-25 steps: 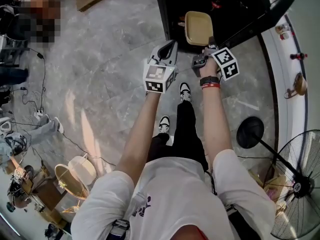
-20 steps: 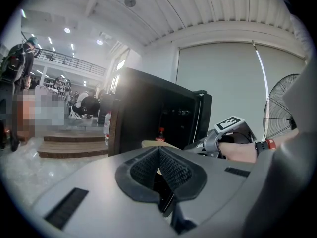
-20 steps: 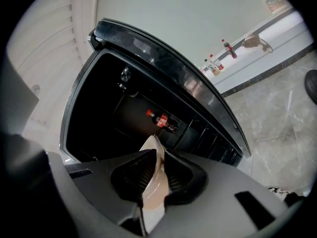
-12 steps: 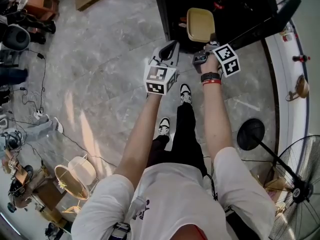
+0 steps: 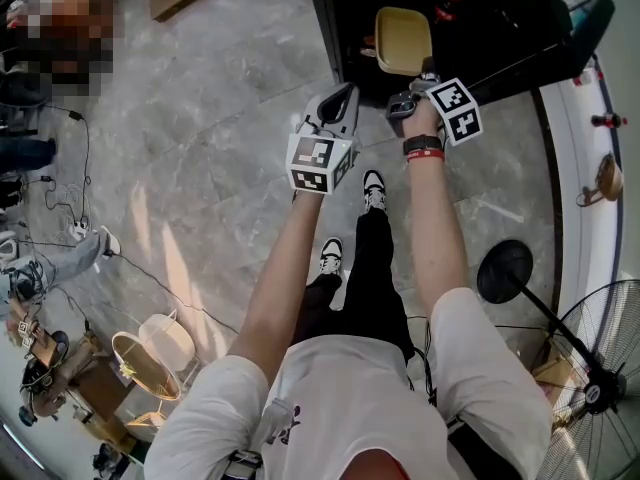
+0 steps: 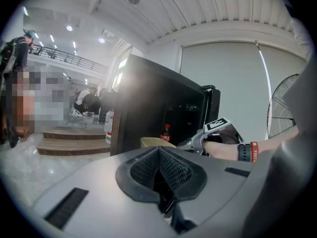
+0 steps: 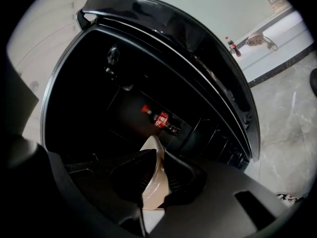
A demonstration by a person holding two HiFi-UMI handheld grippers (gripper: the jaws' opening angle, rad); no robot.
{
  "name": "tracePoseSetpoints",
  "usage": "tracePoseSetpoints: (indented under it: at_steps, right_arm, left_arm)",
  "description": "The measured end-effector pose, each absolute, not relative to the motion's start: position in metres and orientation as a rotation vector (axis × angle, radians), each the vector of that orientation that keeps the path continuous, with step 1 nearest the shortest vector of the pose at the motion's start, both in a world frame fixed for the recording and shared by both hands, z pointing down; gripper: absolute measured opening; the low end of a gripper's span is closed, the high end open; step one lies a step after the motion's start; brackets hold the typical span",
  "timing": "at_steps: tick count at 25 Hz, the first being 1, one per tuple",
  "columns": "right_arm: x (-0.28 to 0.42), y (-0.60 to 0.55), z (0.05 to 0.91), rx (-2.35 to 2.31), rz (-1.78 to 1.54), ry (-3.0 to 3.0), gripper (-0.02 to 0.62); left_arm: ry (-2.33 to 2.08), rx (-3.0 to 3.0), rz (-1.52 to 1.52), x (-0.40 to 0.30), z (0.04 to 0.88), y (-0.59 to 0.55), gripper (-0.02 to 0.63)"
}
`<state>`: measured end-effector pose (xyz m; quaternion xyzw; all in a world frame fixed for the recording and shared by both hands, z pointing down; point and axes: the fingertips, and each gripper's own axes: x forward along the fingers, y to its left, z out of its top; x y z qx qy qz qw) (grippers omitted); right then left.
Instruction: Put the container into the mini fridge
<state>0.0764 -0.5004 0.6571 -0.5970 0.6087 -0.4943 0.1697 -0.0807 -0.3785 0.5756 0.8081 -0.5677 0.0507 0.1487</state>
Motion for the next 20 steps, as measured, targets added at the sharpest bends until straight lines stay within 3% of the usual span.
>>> tracePoseSetpoints:
  at_steps: [20]
  right_arm:
    - [0.060, -0.561, 0.680, -1.689, -1.327, 1.708, 0.063]
  left_arm:
    - [-1.639, 2.323, 0.150, -0.096, 0.598, -0.403, 0.018]
